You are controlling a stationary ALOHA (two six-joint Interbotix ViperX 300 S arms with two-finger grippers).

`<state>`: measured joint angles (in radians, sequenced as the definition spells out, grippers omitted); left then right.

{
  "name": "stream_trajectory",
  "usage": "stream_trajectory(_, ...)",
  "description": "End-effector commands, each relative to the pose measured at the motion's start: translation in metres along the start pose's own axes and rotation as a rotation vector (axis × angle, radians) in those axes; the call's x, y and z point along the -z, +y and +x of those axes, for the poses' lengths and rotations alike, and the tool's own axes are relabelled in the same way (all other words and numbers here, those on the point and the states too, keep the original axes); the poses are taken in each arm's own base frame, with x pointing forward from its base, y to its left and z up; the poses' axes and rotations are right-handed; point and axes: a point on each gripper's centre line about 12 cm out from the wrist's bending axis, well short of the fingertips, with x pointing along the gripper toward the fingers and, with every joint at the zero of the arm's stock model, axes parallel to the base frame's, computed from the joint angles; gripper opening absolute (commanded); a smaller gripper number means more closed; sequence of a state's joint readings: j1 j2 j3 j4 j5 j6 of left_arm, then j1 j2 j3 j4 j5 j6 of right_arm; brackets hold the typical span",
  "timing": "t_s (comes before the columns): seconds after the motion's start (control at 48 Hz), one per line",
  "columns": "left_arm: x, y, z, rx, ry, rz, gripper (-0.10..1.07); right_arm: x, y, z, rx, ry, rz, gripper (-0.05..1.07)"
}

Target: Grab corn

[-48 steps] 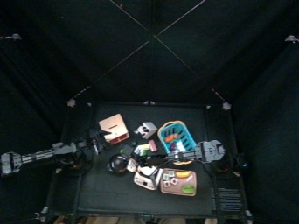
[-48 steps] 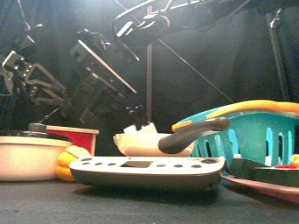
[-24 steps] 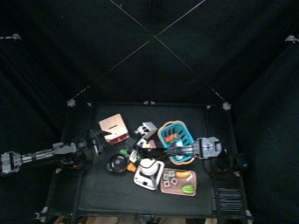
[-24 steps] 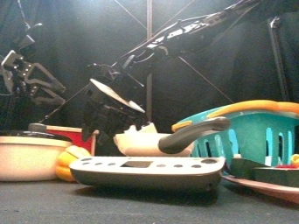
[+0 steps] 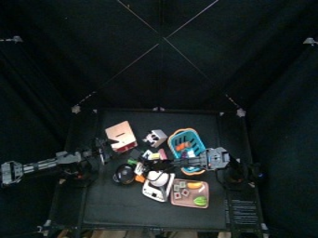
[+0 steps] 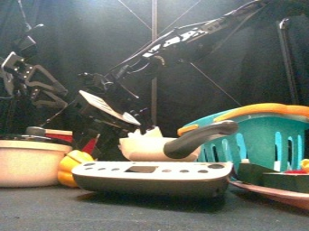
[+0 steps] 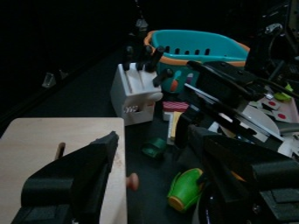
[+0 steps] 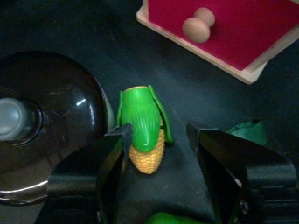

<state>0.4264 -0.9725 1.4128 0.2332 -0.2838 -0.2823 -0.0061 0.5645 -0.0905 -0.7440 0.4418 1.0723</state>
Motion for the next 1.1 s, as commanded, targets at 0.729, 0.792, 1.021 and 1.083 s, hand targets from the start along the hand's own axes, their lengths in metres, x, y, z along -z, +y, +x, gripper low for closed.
stream_trajectory(0.729, -0.006, 0.000, 0.002, 0.001, -0.015, 0.005, 0.98, -0.002, 0.010, 0.006, -0.029, 0.006, 0.054, 0.88)
stream_trajectory(0.792, -0.006, 0.000, 0.002, 0.001, -0.015, 0.005, 0.98, -0.002, 0.010, 0.006, -0.030, 0.005, 0.054, 0.88)
stream_trajectory(1.021, -0.005, 0.000, 0.002, 0.001, -0.013, 0.005, 0.98, -0.001, 0.010, 0.007, -0.028, 0.008, 0.053, 0.85)
stream_trajectory(1.083, -0.005, 0.000, 0.002, 0.001, -0.014, 0.003, 0.98, -0.001, 0.011, 0.006, -0.030, 0.006, 0.051, 0.83)
